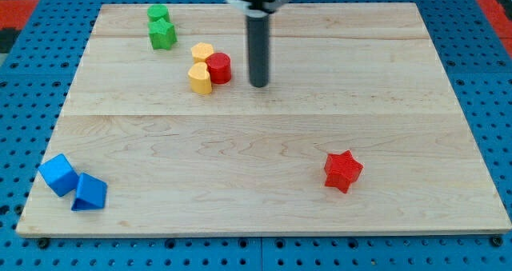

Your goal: Place the red star towards the bottom left of the yellow heart

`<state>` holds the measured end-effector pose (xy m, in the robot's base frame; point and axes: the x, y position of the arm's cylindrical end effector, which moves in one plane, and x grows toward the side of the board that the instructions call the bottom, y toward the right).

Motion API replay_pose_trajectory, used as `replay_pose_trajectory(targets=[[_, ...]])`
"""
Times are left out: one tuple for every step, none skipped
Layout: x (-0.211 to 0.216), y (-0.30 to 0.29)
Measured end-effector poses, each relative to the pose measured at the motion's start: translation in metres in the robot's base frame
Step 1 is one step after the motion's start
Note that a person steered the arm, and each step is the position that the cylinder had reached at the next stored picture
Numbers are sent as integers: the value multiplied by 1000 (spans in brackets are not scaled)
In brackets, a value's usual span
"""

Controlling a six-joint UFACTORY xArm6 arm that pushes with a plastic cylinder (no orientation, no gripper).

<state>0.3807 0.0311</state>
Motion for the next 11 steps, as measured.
replay_pose_trajectory(targets=[[36,107],[102,136],[160,138],[169,63],[184,5],[192,-42],[169,-111],[114,-119],[117,-122],[114,-193],[57,-188]])
